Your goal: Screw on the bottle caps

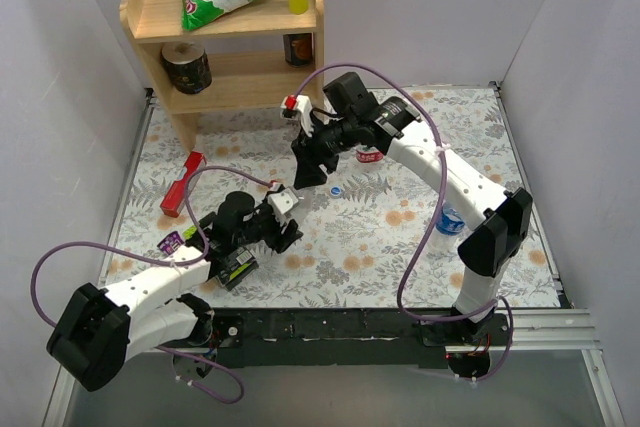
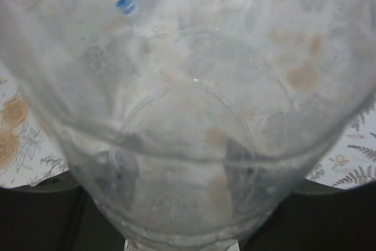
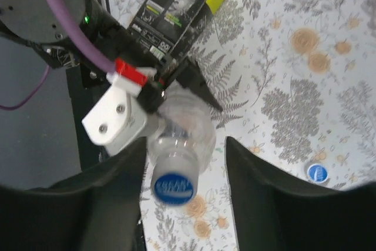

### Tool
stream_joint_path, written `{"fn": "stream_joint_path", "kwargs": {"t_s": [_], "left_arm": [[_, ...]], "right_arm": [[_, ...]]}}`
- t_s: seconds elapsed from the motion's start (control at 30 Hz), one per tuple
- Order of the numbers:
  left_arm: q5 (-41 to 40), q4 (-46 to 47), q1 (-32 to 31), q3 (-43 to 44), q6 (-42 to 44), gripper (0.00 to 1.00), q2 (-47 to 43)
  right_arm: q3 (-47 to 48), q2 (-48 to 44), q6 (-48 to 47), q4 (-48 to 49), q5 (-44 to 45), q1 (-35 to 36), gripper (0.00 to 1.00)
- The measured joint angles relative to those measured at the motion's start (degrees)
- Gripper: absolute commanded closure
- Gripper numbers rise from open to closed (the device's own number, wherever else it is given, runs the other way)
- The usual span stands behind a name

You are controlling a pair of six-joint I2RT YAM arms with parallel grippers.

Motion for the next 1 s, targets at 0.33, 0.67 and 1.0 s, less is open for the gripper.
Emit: {"fn": "stream_joint_path", "kwargs": {"t_s": [0.33,0.67,1.0], "left_arm": [[9.2,-9.8,-0.9,4.7,7.7,1.0,4.8],[21.4,-26.3,-0.9,12.9,25.2,1.0,10.3],[25.5,-31.1,-0.9,15.5,28.4,1.0,11.3]], "right_arm": [[-1.4,-12.5,-14.6,0.0,-4.6,-3.5,0.12],[-8.6,-17.0,-53.4,-18.7,-7.0,-1.4,0.25],[-20.8,-21.3,-68.5,-18.0,-2.8,1.8,0.32]]}}
